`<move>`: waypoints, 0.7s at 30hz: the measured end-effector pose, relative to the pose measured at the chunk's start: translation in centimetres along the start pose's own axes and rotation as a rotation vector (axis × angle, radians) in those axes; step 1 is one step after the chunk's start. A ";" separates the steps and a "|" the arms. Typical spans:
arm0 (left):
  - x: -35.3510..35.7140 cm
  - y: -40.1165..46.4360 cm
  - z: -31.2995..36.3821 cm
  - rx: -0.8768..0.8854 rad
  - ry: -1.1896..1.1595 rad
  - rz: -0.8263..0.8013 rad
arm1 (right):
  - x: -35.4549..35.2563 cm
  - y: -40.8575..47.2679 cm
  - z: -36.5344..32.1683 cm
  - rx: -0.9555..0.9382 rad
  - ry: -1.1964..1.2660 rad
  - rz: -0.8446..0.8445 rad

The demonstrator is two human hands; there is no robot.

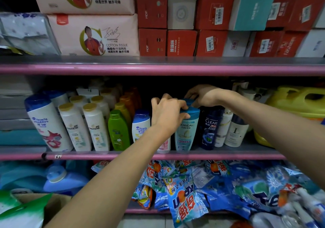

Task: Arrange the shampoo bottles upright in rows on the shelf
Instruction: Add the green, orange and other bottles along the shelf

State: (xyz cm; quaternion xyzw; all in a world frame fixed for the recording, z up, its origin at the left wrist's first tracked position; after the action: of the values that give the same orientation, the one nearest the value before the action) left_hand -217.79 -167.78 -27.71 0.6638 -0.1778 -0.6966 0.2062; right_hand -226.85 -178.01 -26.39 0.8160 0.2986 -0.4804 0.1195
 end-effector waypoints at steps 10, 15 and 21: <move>0.0 -0.2 0.0 -0.003 0.001 0.008 | -0.1 -0.8 -0.1 -0.026 -0.006 -0.009; -0.1 -0.5 0.0 -0.009 0.010 0.007 | 0.1 -1.2 -0.6 -0.035 0.005 -0.018; -0.2 -0.5 0.0 -0.008 0.003 0.003 | 0.1 -1.3 -0.6 0.003 0.000 -0.045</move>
State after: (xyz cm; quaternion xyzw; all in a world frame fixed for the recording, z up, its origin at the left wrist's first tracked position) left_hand -217.83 -167.28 -27.78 0.6636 -0.1757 -0.6961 0.2102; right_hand -227.23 -176.66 -26.03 0.8094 0.3160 -0.4832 0.1075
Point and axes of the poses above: each hand's wrist, its own y-axis towards the middle knuckle, its own x-axis out of the palm, z = x × y, the point moved 6 cm from there along y, towards the middle knuckle, and after that the axes turned 13 degrees about y, right-handed, at the moved point
